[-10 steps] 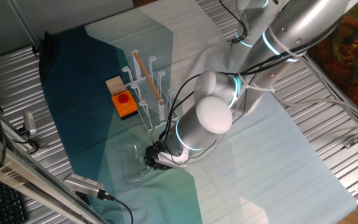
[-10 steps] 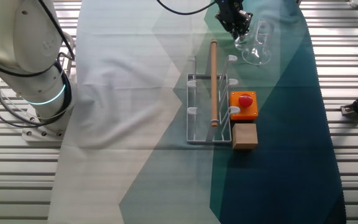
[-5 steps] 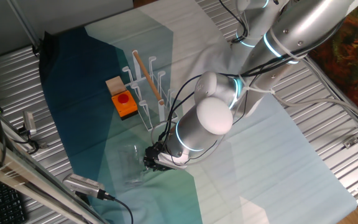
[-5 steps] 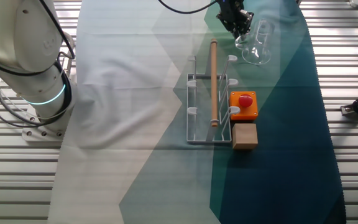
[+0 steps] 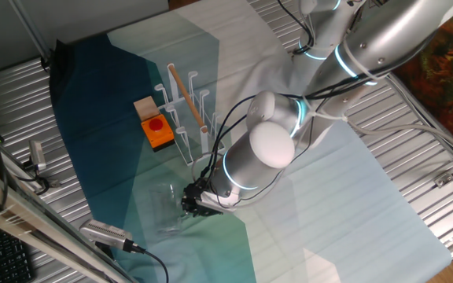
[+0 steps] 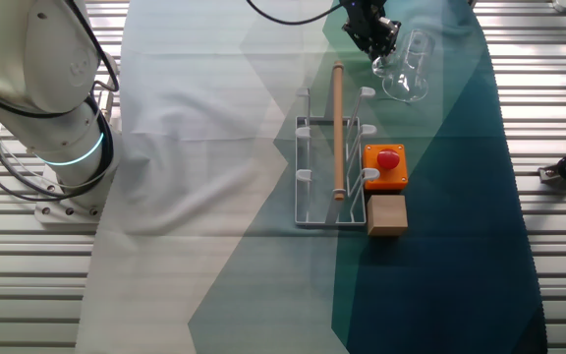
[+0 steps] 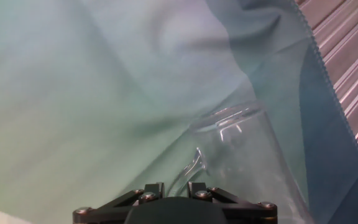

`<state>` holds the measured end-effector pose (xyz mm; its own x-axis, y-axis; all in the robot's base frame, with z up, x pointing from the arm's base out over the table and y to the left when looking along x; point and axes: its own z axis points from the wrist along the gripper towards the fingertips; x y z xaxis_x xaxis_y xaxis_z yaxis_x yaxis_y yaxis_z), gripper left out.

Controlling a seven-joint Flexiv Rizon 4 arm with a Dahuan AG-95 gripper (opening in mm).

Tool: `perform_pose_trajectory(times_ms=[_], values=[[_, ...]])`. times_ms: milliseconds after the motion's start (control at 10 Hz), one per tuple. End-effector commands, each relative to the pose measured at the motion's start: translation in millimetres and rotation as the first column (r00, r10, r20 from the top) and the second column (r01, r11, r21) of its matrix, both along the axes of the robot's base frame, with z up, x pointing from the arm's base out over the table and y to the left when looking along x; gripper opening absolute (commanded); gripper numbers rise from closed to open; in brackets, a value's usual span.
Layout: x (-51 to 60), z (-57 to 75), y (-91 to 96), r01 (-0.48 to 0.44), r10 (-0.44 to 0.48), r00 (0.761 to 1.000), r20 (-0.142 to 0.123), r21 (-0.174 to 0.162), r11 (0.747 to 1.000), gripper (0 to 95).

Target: Put the cup on the cup rack

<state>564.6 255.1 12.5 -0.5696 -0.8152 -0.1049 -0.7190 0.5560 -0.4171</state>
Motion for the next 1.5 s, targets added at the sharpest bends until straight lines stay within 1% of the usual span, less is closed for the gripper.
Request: perform_pose_trajectory(times_ms=[100,300,400,600,800,900,1100,1200,1300,1400,1500], values=[[-0.8,1.2,-0.2,0.0,0.0,1.0,0.0,-0.001,1.0,19.0],[-0.5,0.3,-0.4,-0.001,0.001,1.0,0.01,0.002,1.0,19.0],[-0.1,-0.9,-0.7,-0.002,0.002,1.0,0.02,0.001,1.0,19.0],[0.0,-1.4,-0.9,-0.002,0.002,1.0,0.026,0.001,1.0,19.0],[0.2,-1.5,-0.8,-0.003,0.003,0.999,0.044,0.004,1.0,19.0],[0.5,-2.8,-1.2,0.0,-0.001,0.999,0.04,0.018,1.0,0.0],[1.1,-4.2,-1.4,-0.002,0.001,0.999,0.04,0.021,1.0,0.0],[1.2,-4.4,-1.4,-0.002,0.001,0.999,0.045,0.023,1.0,0.0],[1.2,-3.6,-1.1,-0.006,0.005,0.999,0.043,0.017,1.0,0.0],[1.3,-2.5,-0.7,-0.006,0.006,0.999,0.048,0.002,1.0,0.0],[1.6,1.5,1.1,-0.001,0.002,0.999,0.041,-0.011,1.0,0.0]])
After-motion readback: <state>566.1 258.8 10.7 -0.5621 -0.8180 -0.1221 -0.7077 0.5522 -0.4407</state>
